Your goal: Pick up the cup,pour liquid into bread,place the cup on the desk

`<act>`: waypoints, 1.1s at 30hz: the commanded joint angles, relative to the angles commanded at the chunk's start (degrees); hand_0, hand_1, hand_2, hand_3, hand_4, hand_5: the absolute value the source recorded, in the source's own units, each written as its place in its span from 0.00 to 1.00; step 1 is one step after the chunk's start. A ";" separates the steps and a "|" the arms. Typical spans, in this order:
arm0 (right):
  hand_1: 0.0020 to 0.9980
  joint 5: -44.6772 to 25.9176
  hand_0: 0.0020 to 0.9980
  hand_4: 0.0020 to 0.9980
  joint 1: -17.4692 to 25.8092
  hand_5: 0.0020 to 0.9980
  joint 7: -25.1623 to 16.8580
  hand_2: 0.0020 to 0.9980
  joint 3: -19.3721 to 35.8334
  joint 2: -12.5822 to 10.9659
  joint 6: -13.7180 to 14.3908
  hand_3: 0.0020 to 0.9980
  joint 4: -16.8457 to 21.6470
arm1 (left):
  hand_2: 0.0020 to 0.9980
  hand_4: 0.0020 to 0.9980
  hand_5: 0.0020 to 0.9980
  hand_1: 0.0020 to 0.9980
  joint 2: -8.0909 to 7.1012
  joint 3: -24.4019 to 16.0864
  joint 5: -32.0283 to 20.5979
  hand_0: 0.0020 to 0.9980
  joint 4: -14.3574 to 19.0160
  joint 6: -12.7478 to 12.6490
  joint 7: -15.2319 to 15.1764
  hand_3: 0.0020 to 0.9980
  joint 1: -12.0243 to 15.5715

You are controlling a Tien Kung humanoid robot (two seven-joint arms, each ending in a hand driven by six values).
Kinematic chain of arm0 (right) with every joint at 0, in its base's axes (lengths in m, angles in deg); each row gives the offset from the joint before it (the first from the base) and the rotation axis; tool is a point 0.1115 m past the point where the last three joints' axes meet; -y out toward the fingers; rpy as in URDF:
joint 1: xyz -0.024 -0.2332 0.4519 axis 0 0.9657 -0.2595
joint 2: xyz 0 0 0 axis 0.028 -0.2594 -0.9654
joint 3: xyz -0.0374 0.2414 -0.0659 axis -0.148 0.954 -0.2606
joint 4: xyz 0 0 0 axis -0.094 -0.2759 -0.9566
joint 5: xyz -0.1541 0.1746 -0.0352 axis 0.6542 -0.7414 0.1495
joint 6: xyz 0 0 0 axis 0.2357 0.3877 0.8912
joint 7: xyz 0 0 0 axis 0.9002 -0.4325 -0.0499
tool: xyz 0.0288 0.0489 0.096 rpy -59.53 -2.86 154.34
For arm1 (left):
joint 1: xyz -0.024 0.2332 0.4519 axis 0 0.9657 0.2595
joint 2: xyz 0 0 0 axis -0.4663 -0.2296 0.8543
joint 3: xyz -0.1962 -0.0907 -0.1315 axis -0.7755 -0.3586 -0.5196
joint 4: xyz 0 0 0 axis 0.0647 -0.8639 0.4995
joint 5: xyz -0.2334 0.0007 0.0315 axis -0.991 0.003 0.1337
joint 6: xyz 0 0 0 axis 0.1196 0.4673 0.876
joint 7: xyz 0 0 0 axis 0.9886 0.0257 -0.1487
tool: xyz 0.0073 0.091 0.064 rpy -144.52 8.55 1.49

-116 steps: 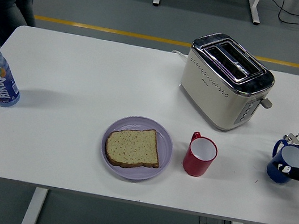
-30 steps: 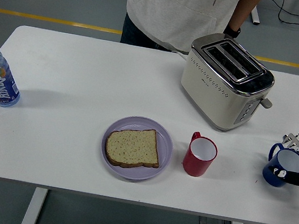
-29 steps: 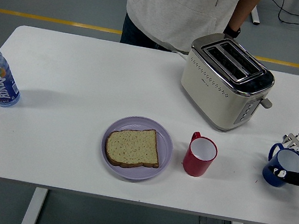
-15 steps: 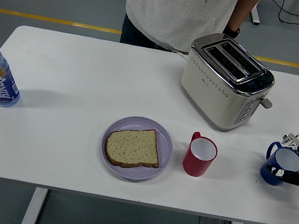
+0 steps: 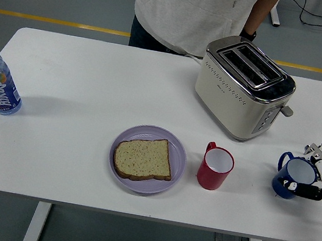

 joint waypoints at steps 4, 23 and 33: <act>0.43 0.16 0.44 0.68 -0.09 0.07 -0.01 0.55 -0.20 0.08 0.08 0.57 0.11 | 0.72 0.26 1.00 0.72 0.01 -0.11 0.19 0.70 0.00 -0.01 0.05 0.58 0.07; 0.43 1.64 0.44 0.68 -1.07 0.07 0.16 0.55 -0.90 0.66 0.37 0.57 0.32 | 0.72 0.25 1.00 0.72 -0.09 0.85 -1.45 0.70 0.00 0.06 -0.71 0.57 -0.17; 0.43 3.31 0.44 0.68 -4.83 0.07 0.66 0.55 -1.83 -1.37 0.00 0.57 -0.50 | 0.72 0.25 1.00 0.71 0.47 -1.26 2.12 0.70 -0.07 -0.03 0.83 0.57 -0.23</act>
